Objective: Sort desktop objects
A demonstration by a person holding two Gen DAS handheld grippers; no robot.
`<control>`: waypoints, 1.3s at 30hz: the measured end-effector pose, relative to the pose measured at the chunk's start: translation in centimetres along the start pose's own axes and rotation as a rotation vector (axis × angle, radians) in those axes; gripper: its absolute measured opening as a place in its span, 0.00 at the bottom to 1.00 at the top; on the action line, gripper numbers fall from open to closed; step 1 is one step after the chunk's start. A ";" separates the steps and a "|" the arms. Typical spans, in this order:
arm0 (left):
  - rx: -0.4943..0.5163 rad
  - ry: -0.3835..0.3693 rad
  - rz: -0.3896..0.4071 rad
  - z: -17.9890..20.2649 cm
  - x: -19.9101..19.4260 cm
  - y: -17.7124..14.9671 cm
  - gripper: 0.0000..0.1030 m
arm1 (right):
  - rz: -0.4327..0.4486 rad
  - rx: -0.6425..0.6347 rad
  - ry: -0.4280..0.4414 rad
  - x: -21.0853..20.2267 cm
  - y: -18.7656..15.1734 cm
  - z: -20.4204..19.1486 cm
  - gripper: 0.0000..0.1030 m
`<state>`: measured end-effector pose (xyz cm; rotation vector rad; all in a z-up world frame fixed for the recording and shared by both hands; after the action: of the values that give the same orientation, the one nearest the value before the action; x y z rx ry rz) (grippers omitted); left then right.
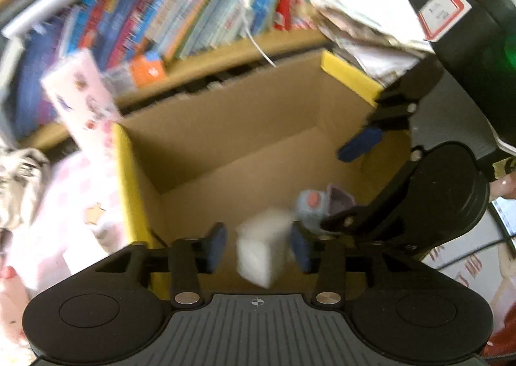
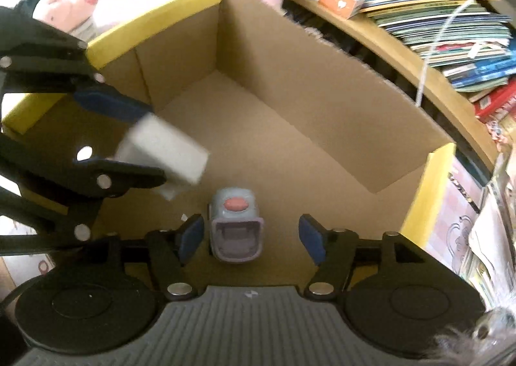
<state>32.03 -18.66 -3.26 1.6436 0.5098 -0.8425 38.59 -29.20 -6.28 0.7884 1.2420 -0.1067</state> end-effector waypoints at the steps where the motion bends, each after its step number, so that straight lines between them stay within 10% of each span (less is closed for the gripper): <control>1: -0.010 0.020 0.021 -0.2 -0.6 0.1 0.65 | 0.015 0.013 0.004 -0.3 0.1 0.2 0.63; 28: -0.138 0.031 0.302 -0.6 -12.0 -2.9 0.91 | 0.302 0.259 -0.153 -11.3 -2.6 -3.3 0.80; 39: -0.134 -0.038 0.291 -3.4 -14.9 -7.6 0.91 | 0.302 0.387 -0.250 -13.3 -4.4 -9.8 0.83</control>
<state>17.76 -11.95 3.34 1.5298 0.2847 -0.6088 23.89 -31.16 2.19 1.2506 0.8630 -0.1966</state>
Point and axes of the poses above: each gripper's, at about its wrist camera, not at the fingertips, and x roughly the way its jaws point, z to its right, y to its top, the point moved 3 cm from there along x, roughly the way its jaws point, and after that the axes turned 3 degrees about z, right-handed, at the moved point
